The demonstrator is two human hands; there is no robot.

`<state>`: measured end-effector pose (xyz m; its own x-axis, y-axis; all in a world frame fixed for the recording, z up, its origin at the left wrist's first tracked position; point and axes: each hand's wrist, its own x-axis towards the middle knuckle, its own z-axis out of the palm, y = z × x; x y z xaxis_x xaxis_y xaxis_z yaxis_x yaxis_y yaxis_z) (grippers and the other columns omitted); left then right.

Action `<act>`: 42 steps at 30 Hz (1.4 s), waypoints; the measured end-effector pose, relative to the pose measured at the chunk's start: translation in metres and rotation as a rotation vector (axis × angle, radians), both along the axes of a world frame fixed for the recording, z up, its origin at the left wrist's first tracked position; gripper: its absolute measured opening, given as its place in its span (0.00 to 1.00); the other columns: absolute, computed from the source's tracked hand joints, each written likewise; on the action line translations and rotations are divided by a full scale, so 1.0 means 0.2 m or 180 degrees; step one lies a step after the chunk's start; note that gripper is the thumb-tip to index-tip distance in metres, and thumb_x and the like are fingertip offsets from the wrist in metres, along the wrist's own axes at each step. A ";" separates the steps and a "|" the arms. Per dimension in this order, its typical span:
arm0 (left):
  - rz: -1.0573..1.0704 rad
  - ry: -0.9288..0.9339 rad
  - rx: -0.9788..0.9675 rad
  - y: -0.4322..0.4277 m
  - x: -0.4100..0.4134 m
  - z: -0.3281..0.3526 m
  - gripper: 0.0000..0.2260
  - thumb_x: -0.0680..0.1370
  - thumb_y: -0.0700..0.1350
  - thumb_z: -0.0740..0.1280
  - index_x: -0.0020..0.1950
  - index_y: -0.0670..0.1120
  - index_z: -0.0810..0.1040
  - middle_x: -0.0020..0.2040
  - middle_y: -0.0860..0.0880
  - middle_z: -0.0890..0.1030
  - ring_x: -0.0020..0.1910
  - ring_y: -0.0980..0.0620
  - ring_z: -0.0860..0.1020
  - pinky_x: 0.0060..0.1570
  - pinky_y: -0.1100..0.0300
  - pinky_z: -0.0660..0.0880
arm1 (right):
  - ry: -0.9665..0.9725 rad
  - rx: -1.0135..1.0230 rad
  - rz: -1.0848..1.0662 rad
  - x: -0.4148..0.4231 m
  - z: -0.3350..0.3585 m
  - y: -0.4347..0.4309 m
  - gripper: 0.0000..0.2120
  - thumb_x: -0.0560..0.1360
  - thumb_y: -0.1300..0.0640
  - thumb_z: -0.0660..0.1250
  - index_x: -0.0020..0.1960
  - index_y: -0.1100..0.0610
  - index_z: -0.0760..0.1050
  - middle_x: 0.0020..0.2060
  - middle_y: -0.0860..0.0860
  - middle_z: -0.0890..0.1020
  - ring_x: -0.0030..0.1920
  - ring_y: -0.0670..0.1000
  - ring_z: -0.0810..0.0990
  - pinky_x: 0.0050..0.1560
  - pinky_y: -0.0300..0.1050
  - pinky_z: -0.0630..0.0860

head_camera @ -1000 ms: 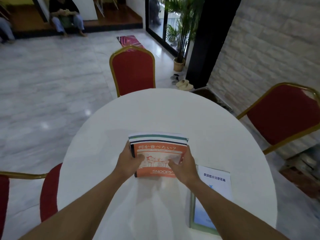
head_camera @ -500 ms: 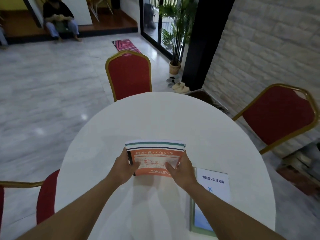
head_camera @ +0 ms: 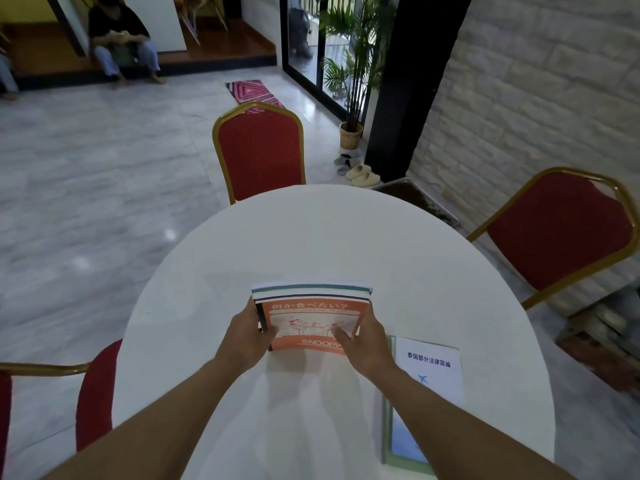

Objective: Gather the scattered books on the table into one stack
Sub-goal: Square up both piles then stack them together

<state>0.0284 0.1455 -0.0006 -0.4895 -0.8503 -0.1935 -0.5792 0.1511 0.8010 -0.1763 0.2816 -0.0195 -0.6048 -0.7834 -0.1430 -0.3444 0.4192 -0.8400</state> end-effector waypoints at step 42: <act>0.0074 -0.0977 0.0240 0.03 0.15 -0.06 0.13 0.79 0.43 0.67 0.62 0.41 0.73 0.61 0.43 0.81 0.57 0.44 0.81 0.52 0.52 0.81 | -0.0626 0.1184 0.0150 0.26 -0.04 -0.04 0.21 0.76 0.54 0.74 0.60 0.49 0.64 0.63 0.52 0.82 0.48 0.50 0.83 0.37 0.38 0.80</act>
<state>0.0575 0.1515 -0.0119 -0.3789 -0.8382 -0.3922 -0.7983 0.0817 0.5967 -0.1239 0.2743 -0.0281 -0.5024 -0.6828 -0.5305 -0.2187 0.6940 -0.6860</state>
